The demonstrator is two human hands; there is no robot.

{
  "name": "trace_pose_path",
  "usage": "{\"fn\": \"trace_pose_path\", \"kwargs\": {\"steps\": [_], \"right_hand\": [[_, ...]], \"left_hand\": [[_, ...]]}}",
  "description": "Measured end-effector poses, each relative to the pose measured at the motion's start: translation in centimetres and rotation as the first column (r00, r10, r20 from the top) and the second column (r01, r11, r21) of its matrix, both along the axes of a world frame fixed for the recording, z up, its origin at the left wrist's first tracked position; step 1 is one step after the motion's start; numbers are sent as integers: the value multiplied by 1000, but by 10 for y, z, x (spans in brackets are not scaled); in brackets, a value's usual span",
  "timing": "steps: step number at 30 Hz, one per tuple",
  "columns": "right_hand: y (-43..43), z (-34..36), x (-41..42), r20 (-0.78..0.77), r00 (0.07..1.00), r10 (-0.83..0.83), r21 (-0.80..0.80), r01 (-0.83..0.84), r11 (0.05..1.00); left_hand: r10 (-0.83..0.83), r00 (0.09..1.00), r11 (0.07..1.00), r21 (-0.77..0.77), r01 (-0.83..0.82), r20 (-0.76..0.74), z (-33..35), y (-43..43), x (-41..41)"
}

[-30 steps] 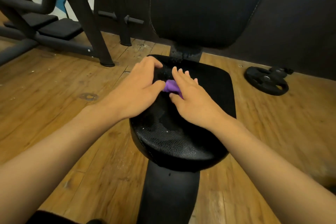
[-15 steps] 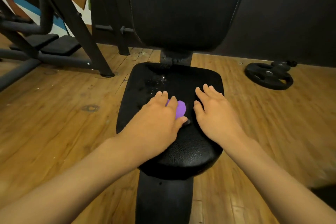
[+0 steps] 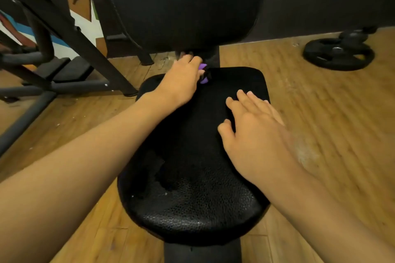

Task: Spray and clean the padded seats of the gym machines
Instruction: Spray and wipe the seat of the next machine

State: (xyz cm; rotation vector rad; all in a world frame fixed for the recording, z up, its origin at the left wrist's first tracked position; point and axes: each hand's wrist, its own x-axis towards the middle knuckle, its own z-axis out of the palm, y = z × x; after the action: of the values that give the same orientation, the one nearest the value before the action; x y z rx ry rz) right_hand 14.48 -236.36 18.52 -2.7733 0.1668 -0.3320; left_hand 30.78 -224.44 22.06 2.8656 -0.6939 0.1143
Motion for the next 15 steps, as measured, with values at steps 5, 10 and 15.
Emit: {"fn": "trace_pose_path", "kwargs": {"steps": [5, 10, 15], "right_hand": [[-4, -1, 0, -3, 1000, 15, 11, -15, 1000], [-5, 2, -2, -37, 999, 28, 17, -27, 999], [-5, 3, -4, -62, 998, 29, -14, -29, 999]], "left_hand": [[-118, 989, 993, -40, 115, -91, 1, 10, -16], [-269, 961, 959, -113, 261, -60, -2, 53, -87], [-366, 928, 914, -217, 343, -76, -10, 88, -159]]}}
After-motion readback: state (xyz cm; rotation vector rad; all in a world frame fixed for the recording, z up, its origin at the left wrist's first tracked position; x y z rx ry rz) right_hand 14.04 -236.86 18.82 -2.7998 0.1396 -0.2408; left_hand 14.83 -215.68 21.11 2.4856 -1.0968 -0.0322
